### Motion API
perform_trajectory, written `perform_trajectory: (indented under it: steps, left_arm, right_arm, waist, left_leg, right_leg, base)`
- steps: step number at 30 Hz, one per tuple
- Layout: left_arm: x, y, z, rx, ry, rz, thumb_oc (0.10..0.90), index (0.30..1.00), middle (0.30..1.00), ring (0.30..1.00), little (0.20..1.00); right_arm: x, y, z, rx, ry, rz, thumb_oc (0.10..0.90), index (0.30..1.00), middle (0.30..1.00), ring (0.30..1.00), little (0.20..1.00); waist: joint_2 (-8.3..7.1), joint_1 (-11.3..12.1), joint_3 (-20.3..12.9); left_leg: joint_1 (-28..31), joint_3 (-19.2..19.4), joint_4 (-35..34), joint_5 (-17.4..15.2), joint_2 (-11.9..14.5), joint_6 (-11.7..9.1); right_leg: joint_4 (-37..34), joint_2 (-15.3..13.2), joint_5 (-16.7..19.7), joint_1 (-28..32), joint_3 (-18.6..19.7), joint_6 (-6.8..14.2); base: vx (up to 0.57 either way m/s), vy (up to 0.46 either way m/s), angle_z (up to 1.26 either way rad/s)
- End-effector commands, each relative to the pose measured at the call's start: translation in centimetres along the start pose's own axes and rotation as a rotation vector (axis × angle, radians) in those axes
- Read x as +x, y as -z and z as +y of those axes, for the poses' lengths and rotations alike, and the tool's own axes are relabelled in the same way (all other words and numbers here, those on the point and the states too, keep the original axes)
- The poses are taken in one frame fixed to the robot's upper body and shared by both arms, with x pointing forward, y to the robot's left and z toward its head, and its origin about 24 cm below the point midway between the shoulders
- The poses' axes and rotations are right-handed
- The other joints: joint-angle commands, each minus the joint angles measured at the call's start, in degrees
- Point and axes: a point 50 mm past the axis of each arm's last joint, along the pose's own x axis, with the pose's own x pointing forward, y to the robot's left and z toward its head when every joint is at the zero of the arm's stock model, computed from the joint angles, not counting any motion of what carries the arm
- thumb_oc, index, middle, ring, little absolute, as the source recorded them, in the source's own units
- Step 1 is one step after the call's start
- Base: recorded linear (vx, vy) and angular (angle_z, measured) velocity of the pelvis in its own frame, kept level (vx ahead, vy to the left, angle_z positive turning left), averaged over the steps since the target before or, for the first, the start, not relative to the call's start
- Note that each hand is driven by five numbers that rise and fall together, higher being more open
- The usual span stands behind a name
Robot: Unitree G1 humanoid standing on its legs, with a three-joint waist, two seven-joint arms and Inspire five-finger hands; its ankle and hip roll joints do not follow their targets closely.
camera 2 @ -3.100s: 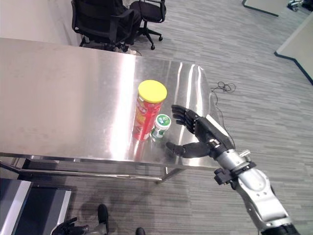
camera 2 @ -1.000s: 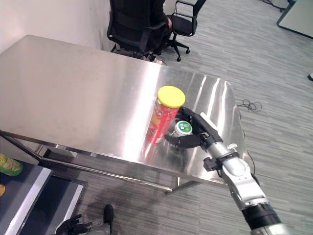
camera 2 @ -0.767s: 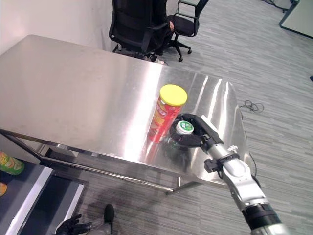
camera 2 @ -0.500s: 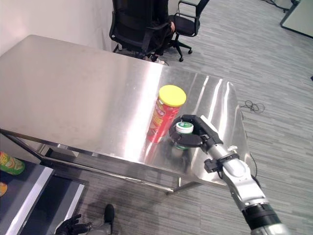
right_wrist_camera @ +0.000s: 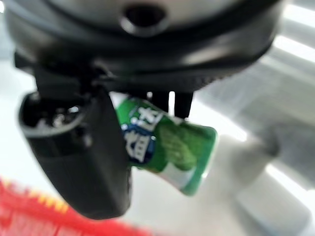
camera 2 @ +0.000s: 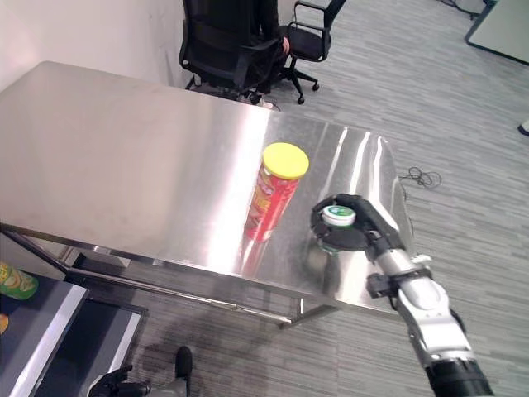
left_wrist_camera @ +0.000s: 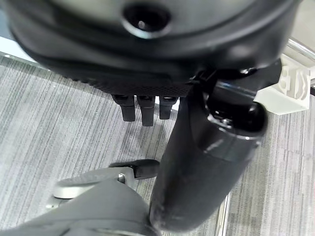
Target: Put the goods on the table back onto the shelves and tidy them up.
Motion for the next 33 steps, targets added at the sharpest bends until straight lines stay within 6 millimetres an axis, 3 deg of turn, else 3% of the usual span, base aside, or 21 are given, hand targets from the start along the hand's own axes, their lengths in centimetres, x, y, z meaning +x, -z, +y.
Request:
perform_trajectory:
  steps: [1,7,9,10,12,13,16,23,25,27,28,29,33]
  left_arm:
    - [0.2,-0.9,0.8,0.079,-0.022,-0.012,0.800,0.900,0.900,0.900,0.900]
    - [0.3,-1.7,1.1,0.100,-0.005,-0.041,0.800,0.900,0.900,0.900,0.900]
    - [0.4,-2.2,1.2,0.118,0.005,-0.060,0.800,0.900,0.900,0.900,0.900]
    - [0.4,-2.6,1.0,0.135,0.015,-0.073,0.800,0.900,0.900,0.900,0.900]
    - [0.5,-2.7,1.0,0.144,0.018,-0.079,0.800,0.900,0.900,0.900,0.900]
    - [0.5,-3.3,0.6,0.178,0.032,-0.096,0.800,0.900,0.900,0.900,0.900]
    - [0.7,-4.5,-0.3,0.242,0.054,-0.130,0.800,0.900,0.900,0.900,0.900]
    - [0.8,-5.5,-1.2,0.332,0.055,-0.163,0.800,0.900,0.900,0.900,0.900]
    - [0.9,-6.9,-2.4,0.353,0.053,-0.210,0.800,0.900,0.900,0.900,0.900]
    - [0.9,-7.5,-2.9,0.353,0.054,-0.229,0.800,0.900,0.900,0.900,0.900]
    - [0.8,-7.7,-3.4,0.354,0.057,-0.237,0.800,0.900,0.900,0.900,0.900]
    - [0.8,-7.6,-3.9,0.344,0.057,-0.234,0.800,0.900,0.900,0.900,0.900]
    - [0.8,-7.6,-3.8,0.295,0.033,-0.236,0.800,0.900,0.900,0.900,0.900]
  right_arm:
    - [0.0,-6.9,-1.9,-0.114,0.083,-0.330,0.400,0.300,0.300,0.300,0.300]
    - [-1.6,-9.8,0.0,-0.166,-0.128,-0.431,0.400,0.300,0.300,0.300,0.300]
    - [-2.1,-11.1,1.6,-0.161,-0.256,-0.488,0.400,0.300,0.300,0.300,0.300]
    - [-2.5,-12.1,3.3,-0.125,-0.369,-0.541,0.400,0.300,0.300,0.300,0.300]
    - [-2.7,-12.6,4.0,-0.117,-0.423,-0.565,0.400,0.300,0.300,0.300,0.300]
    - [-3.1,-13.6,5.7,-0.103,-0.524,-0.624,0.400,0.300,0.300,0.300,0.300]
    - [-3.5,-15.0,7.9,-0.046,-0.643,-0.707,0.400,0.300,0.300,0.300,0.300]
    - [-2.8,-16.4,10.9,0.156,-0.689,-0.829,0.400,0.300,0.300,0.300,0.300]
    - [-1.1,-16.8,12.5,0.239,-0.614,-0.857,0.400,0.300,0.300,0.300,0.300]
    - [-0.6,-17.0,13.0,0.282,-0.589,-0.869,0.400,0.300,0.300,0.300,0.300]
    - [-0.1,-16.9,13.5,0.332,-0.571,-0.862,0.400,0.300,0.300,0.300,0.300]
    - [0.6,-16.8,14.3,0.374,-0.526,-0.850,0.400,0.300,0.300,0.300,0.300]
    - [1.1,-16.9,15.0,0.315,-0.479,-0.856,0.400,0.300,0.300,0.300,0.300]
  waist:
    - [0.92,0.55,-1.11]
    - [0.69,-0.76,-0.91]
    - [0.50,-1.15,-0.73]
    - [0.12,-1.26,-0.46]
    - [-0.09,-1.34,-0.34]
    - [-0.57,-1.33,-0.06]
    - [-1.34,-1.12,0.47]
    - [-1.33,0.71,1.50]
    - [-0.71,2.81,3.14]
    - [-0.52,2.89,3.89]
    - [-0.22,3.54,4.32]
    - [-0.01,3.60,4.49]
    - [0.08,2.61,4.86]
  left_leg:
    - [8.32,2.07,0.28,-7.86,4.87,-4.80]
    - [8.42,2.88,0.28,-7.32,5.71,-5.07]
    - [8.42,3.33,0.33,-6.84,6.16,-5.25]
    - [8.21,3.63,0.56,-6.47,6.67,-5.46]
    - [8.09,3.68,0.67,-6.25,6.94,-5.55]
    - [7.79,3.77,0.89,-5.62,7.55,-5.80]
    - [7.03,3.54,1.32,-4.44,8.60,-6.36]
    - [5.61,1.98,1.85,-2.41,10.09,-7.20]
    - [2.82,0.89,3.17,-0.83,9.98,-7.54]
    - [1.27,0.75,4.23,-0.96,9.64,-7.37]
    - [0.68,1.54,4.86,-1.27,9.35,-7.02]
    - [0.31,4.27,7.67,-3.78,8.48,-5.82]
    - [0.89,10.66,16.39,-10.64,8.36,-4.89]
  right_leg:
    - [2.55,-0.06,1.04,-4.75,3.14,2.18]
    - [3.34,0.66,1.03,-5.71,4.31,2.04]
    - [3.82,1.23,1.08,-6.13,4.89,1.94]
    - [4.16,1.70,1.14,-6.52,4.98,1.85]
    - [4.39,1.98,1.16,-6.77,5.14,1.81]
    - [4.72,2.78,1.15,-6.95,5.40,1.58]
    - [5.48,4.03,0.98,-7.15,5.52,1.14]
    - [7.00,5.64,0.10,-6.88,4.01,0.11]
    - [7.29,5.56,-0.01,-6.49,2.44,-0.43]
    - [7.62,5.36,-0.17,-6.67,1.61,-0.63]
    - [7.87,5.06,-0.08,-6.89,0.73,-0.74]
    - [7.88,3.77,0.09,-6.96,-1.39,-0.77]
    - [7.03,1.00,1.36,-7.78,-6.31,-0.86]
  base:
    - [-0.06,-0.031,-0.06]
    - [-0.07,-0.038,-0.14]
    - [-0.11,-0.071,-0.19]
    - [-0.15,-0.109,-0.19]
    - [-0.12,-0.090,-0.16]
    - [-0.14,-0.113,-0.09]
    - [-0.13,-0.114,0.00]
    - [-0.08,-0.087,0.05]
    - [-0.13,-0.073,0.19]
    - [-0.11,-0.043,0.55]
    - [-0.09,0.004,0.78]
    - [-0.14,0.009,0.58]
    - [-0.11,0.001,0.86]
